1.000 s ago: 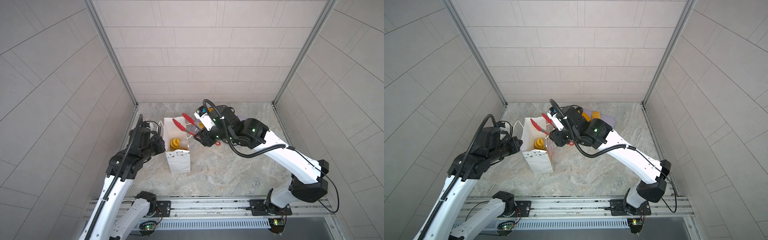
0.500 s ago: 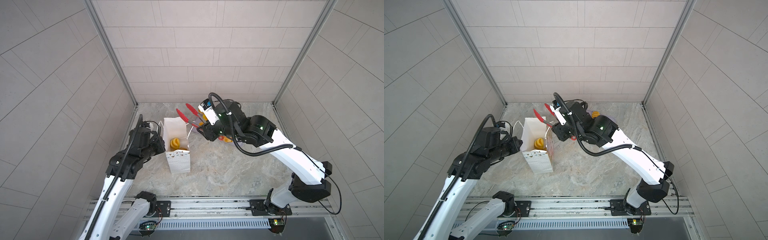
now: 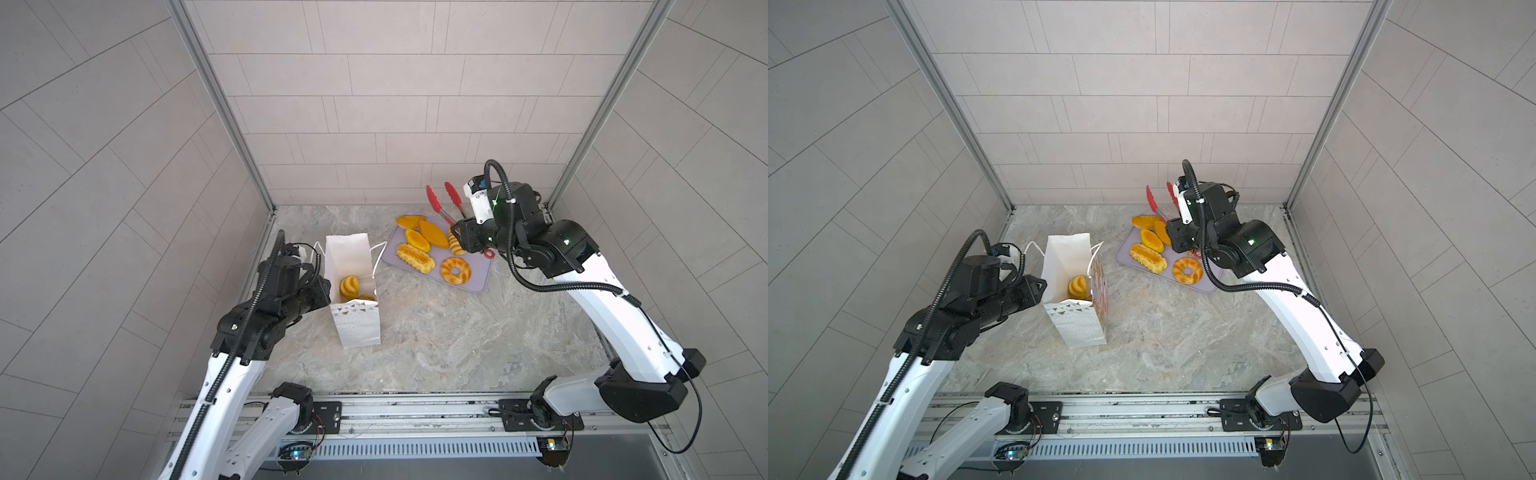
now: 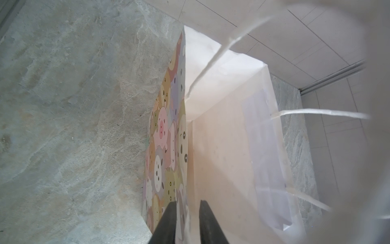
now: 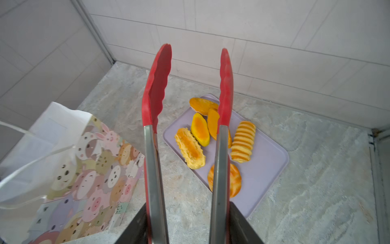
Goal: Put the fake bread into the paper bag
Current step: 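Move the empty tongs back over the bread tray with the right gripper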
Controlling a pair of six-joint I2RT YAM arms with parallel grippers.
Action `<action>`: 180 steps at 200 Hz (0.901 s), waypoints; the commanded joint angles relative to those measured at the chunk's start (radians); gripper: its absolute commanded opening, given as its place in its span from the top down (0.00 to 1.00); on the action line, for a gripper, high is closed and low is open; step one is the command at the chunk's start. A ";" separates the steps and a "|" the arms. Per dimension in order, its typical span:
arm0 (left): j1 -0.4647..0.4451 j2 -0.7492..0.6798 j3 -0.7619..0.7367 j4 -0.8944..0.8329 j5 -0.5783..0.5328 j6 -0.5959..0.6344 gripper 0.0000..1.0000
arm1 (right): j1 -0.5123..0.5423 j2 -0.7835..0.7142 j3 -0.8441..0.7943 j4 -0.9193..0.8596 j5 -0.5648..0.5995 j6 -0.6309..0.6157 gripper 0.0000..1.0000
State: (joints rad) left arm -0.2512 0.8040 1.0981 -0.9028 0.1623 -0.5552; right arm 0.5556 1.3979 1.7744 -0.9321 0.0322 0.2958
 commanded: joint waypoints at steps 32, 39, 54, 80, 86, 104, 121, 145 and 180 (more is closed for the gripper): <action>-0.002 -0.012 -0.008 -0.004 -0.005 0.004 0.60 | -0.128 -0.014 -0.159 0.067 -0.009 0.020 0.46; -0.002 -0.014 -0.007 -0.004 -0.005 0.003 0.60 | -0.139 -0.009 -0.179 0.073 -0.011 0.020 0.46; -0.002 -0.015 -0.009 -0.005 -0.005 0.006 0.60 | -0.160 0.007 -0.216 0.088 -0.011 0.019 0.46; -0.002 -0.017 -0.009 -0.007 -0.002 0.008 0.60 | -0.187 0.042 -0.268 0.108 -0.004 0.010 0.46; -0.002 -0.017 -0.010 -0.007 -0.002 0.008 0.60 | -0.191 0.051 -0.276 0.110 -0.002 0.008 0.46; -0.002 -0.018 -0.013 -0.005 0.003 0.008 0.60 | -0.199 0.086 -0.295 0.117 0.008 0.002 0.46; -0.002 -0.021 -0.016 -0.004 0.005 0.008 0.60 | -0.203 0.119 -0.306 0.124 0.017 -0.004 0.46; -0.002 -0.021 -0.020 -0.003 0.006 0.008 0.60 | -0.207 0.157 -0.311 0.125 0.030 -0.010 0.46; -0.002 -0.021 -0.026 0.002 0.011 0.008 0.59 | -0.214 0.204 -0.306 0.125 0.045 -0.018 0.45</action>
State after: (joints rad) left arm -0.2512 0.7921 1.0840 -0.9028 0.1677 -0.5571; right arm 0.3515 1.5879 1.4570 -0.8272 0.0410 0.2890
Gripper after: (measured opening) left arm 0.404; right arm 0.544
